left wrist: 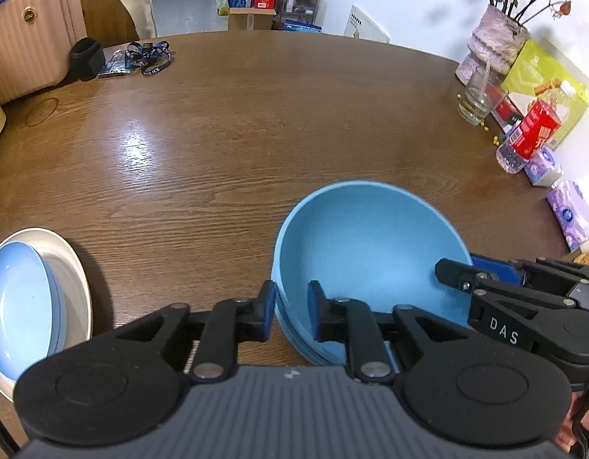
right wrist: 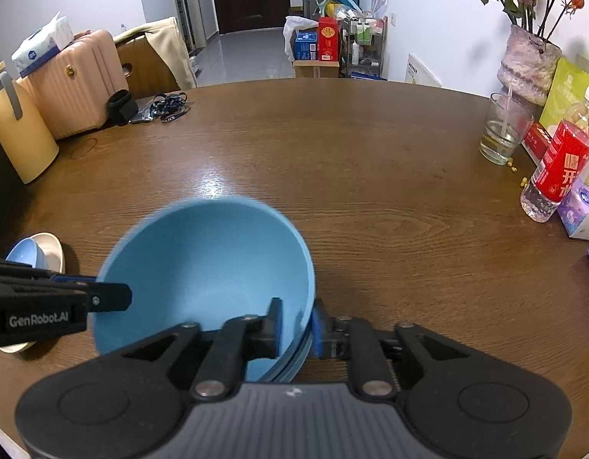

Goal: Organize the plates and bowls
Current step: 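Open both grippers to release the bowl onto the stack, then close the left gripper on the stack rim while the right gripper pinches it too, then lift and carry the bowl stack with both grippers toward the cream plate, then lower the bowl stack onto the bowl on the cream plate with both grippers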

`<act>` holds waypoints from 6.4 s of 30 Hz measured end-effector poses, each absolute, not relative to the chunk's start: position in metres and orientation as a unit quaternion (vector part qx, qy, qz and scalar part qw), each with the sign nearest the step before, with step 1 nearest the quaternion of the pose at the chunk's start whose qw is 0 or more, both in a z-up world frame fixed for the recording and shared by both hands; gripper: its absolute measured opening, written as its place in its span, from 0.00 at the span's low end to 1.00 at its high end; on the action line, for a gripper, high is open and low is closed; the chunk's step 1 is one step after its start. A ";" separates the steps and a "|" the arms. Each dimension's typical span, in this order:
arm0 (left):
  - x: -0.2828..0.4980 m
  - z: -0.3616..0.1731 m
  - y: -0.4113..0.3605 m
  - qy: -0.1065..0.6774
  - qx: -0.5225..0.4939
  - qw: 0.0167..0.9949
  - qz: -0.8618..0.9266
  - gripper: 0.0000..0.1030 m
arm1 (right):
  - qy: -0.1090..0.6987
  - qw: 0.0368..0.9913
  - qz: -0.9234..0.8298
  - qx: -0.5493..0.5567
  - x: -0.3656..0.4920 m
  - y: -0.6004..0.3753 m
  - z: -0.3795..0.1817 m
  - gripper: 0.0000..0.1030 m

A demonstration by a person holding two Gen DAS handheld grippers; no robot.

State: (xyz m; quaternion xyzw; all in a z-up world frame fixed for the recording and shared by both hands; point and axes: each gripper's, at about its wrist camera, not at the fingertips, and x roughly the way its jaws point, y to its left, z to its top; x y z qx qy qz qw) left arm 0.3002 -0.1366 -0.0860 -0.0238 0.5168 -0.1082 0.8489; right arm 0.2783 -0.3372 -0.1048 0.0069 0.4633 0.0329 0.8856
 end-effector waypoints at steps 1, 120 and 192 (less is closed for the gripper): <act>0.299 -0.084 -0.136 0.514 -0.027 0.850 -0.109 0.27 | 0.462 0.886 0.034 0.009 0.278 -0.337 -0.104 0.21; 0.307 -0.155 -0.131 0.589 -0.219 0.777 0.001 0.36 | 0.584 0.780 0.212 0.073 0.352 -0.384 -0.170 0.31; 0.273 -0.093 0.103 0.529 -0.240 0.813 0.054 0.27 | 0.536 0.812 0.224 0.064 0.322 -0.142 -0.109 0.24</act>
